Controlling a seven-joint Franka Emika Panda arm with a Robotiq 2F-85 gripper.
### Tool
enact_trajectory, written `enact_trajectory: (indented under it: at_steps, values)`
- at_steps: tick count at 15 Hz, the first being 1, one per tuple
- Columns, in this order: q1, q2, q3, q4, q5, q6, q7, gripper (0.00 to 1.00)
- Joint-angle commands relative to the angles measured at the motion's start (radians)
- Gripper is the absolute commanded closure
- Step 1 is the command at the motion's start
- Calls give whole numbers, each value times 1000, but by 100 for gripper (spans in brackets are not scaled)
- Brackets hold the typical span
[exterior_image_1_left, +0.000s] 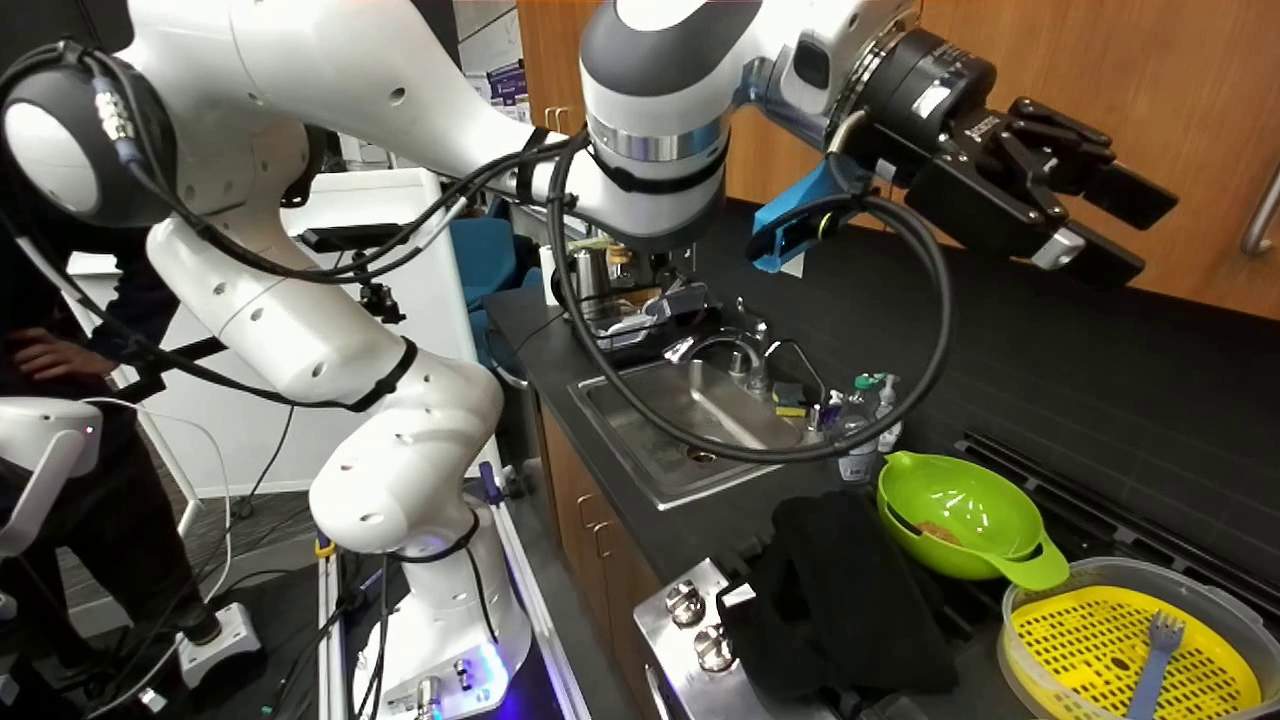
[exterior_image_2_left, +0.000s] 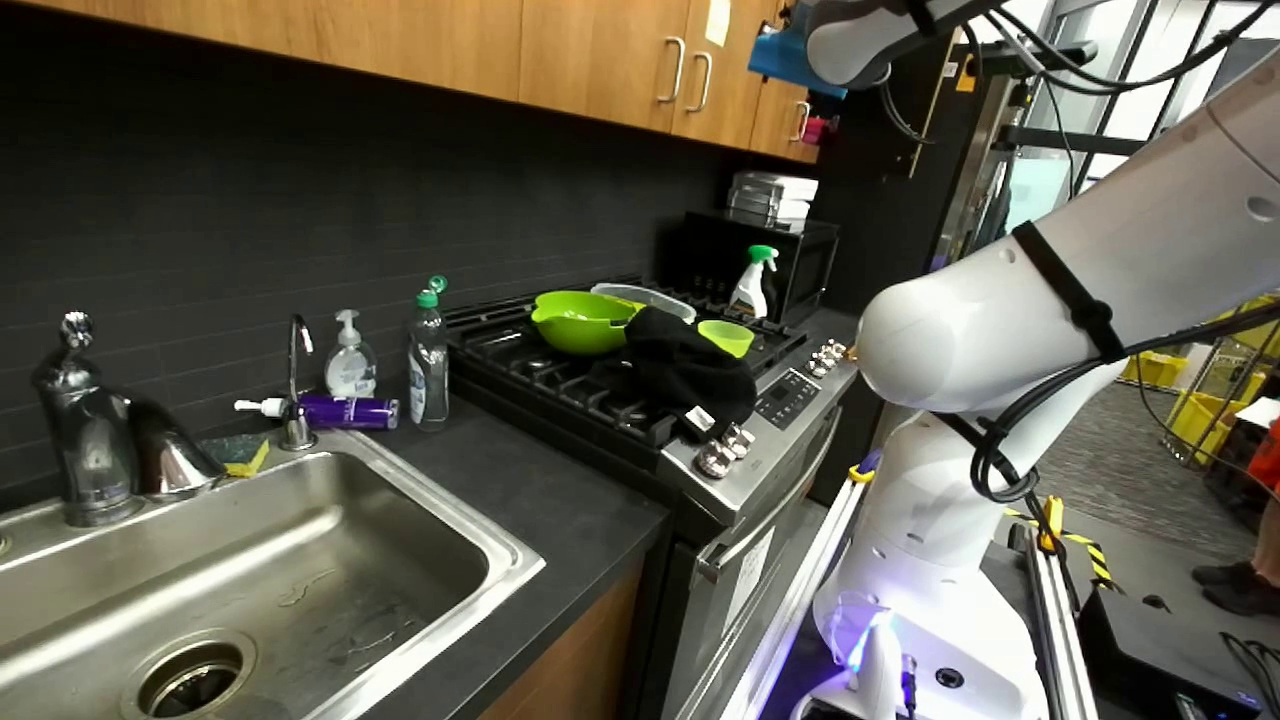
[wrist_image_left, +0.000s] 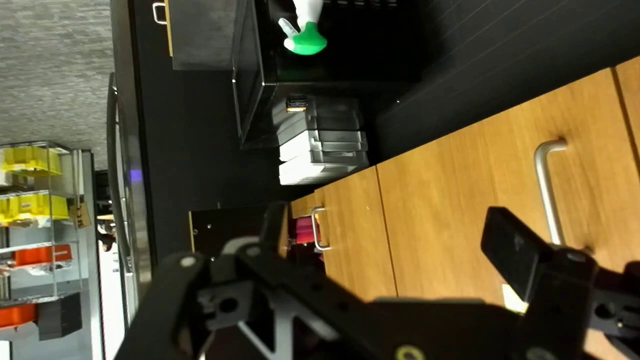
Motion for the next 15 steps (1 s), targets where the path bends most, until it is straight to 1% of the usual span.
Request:
enact_trajectory:
  at_steps: [1,5,7,13,15]
  values:
    - [38,45,-85,67,83,-25,-16,0]
    - [27,69,-156,130,216,-25,-59,0]
    - [7,84,-168,160,267,-27,-70,0]
    - [-52,136,-153,210,343,-44,-72,0]
    - [-56,151,-145,221,357,-47,-79,0]
